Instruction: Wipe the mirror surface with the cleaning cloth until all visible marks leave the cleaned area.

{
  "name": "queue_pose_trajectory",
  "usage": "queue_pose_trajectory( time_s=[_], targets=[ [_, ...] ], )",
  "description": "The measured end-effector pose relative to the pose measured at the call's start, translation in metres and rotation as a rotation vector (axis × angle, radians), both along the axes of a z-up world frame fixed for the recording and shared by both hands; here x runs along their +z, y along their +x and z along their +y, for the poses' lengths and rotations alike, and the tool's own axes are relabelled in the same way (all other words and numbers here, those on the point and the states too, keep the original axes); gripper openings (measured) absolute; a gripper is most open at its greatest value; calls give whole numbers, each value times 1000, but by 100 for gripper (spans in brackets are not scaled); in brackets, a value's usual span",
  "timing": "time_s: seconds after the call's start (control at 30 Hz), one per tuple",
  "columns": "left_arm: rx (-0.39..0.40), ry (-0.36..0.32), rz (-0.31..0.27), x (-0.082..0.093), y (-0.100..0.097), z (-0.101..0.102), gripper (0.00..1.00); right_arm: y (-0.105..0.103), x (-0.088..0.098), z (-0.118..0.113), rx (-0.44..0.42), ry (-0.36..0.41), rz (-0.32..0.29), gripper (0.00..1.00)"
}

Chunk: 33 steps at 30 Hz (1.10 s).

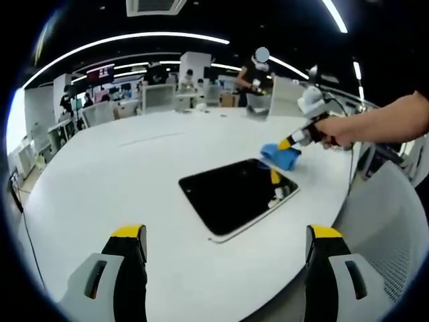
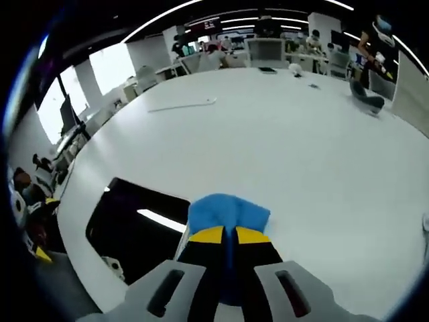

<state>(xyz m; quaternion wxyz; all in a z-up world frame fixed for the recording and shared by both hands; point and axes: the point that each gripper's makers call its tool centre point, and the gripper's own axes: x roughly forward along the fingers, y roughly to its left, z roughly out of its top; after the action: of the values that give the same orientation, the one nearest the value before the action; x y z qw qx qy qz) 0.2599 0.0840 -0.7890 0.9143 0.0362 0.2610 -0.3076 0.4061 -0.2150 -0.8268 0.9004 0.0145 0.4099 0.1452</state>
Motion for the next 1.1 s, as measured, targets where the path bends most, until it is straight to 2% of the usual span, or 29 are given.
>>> queue_pose_trajectory(
  time_s=[0.1, 0.37, 0.67, 0.87, 1.1],
  targets=[
    [-9, 6, 0, -1, -1, -1, 99, 3, 1, 3, -11, 26, 3, 0],
    [-1, -4, -5, 1, 1, 0, 99, 3, 6, 16, 8, 19, 1, 0],
    [-5, -5, -5, 1, 0, -1, 99, 1, -5, 28, 22, -5, 26, 0],
    [-5, -23, -13, 4, 1, -2, 99, 5, -5, 36, 13, -4, 37, 0],
    [-7, -24, -19, 4, 1, -2, 99, 7, -13, 53, 31, -7, 68, 0]
  ],
)
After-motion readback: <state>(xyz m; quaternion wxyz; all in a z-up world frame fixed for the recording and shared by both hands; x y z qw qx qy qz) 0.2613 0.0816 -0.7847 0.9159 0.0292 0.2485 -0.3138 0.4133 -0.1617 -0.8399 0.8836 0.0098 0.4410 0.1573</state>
